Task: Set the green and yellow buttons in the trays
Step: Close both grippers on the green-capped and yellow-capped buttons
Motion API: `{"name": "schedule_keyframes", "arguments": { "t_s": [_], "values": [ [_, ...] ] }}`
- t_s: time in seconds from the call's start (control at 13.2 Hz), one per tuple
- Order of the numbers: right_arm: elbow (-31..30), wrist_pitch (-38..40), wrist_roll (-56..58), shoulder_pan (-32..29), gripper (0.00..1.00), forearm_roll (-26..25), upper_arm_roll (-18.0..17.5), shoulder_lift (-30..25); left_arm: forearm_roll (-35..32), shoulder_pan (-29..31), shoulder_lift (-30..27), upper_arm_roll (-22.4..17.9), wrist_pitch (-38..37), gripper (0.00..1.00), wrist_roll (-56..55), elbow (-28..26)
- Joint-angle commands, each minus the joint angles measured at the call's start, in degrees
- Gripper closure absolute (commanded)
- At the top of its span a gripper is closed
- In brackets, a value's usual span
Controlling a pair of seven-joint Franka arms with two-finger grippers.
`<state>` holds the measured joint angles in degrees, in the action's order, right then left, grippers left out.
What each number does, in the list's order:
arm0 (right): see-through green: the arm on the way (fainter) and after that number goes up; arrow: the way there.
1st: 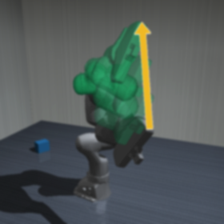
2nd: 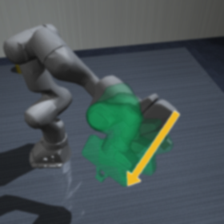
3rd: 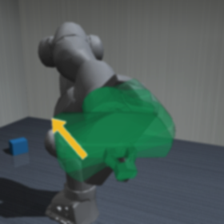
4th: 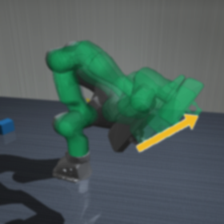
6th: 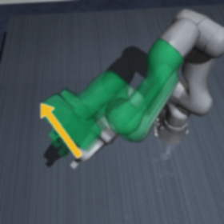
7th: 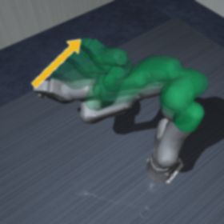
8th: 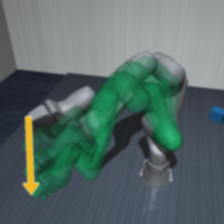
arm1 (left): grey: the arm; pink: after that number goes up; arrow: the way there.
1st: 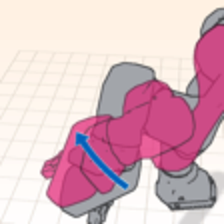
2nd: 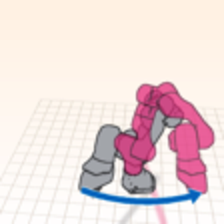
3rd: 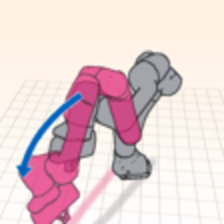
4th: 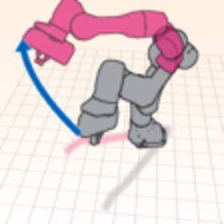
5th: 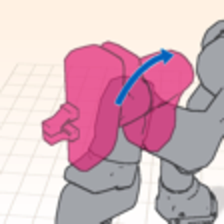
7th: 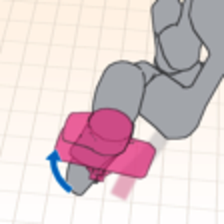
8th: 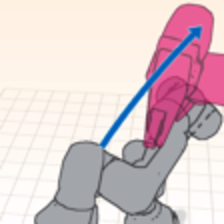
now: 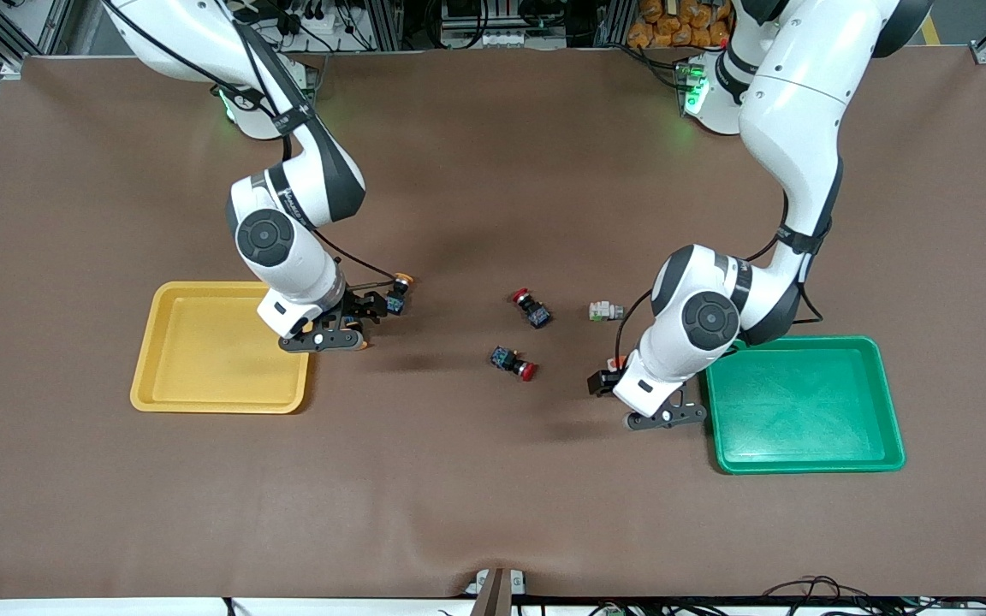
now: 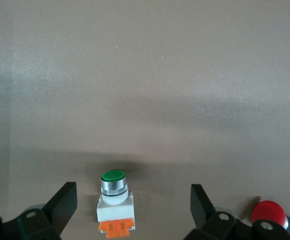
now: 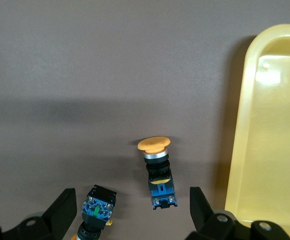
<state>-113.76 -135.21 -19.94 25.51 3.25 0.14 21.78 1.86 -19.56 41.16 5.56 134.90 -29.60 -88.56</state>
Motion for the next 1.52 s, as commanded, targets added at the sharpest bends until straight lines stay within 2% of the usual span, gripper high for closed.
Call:
{"name": "schedule_keyframes", "arguments": {
  "t_s": [0.0,0.15,0.61,0.84,0.99,1.22,1.29,1.44],
  "values": [
    [-3.03,-3.29,-0.27,0.94,0.0,0.7,0.48,-0.95,0.69,-0.13,0.67,-0.46,0.37,0.0,-0.55,-0.38],
    [-6.46,-8.39,0.43,0.94,0.0,0.35,0.48,-0.95,0.77,-0.13,0.94,-0.37,0.45,0.0,-2.99,-0.74],
    [-8.67,-9.37,0.7,1.74,0.0,-0.35,0.56,-0.96,0.86,-1.26,1.38,-0.37,0.45,0.0,-3.36,-3.2],
    [-9.2,-12.62,1.04,0.94,0.0,-2.37,0.56,0.27,0.77,-1.27,1.29,-0.37,0.63,0.02,-3.36,-5.04],
    [-10.51,-16.82,2.62,0.86,0.0,-2.46,0.74,1.24,0.69,-1.27,1.2,-0.37,0.63,0.27,-3.36,-5.57],
    [-10.34,-17.37,3.51,0.94,0.0,-2.46,1.0,1.95,0.6,-1.27,1.11,-0.46,0.63,0.87,-3.36,-5.66],
    [-10.26,-17.46,3.6,0.94,0.0,-2.64,1.0,2.12,0.6,-1.18,1.11,-0.46,0.63,1.0,-3.36,-5.57],
    [-10.17,-17.63,3.6,0.6,0.0,-4.04,1.0,2.74,0.6,-0.92,0.77,-0.46,0.63,1.0,-3.45,-4.87]
  ]
}}
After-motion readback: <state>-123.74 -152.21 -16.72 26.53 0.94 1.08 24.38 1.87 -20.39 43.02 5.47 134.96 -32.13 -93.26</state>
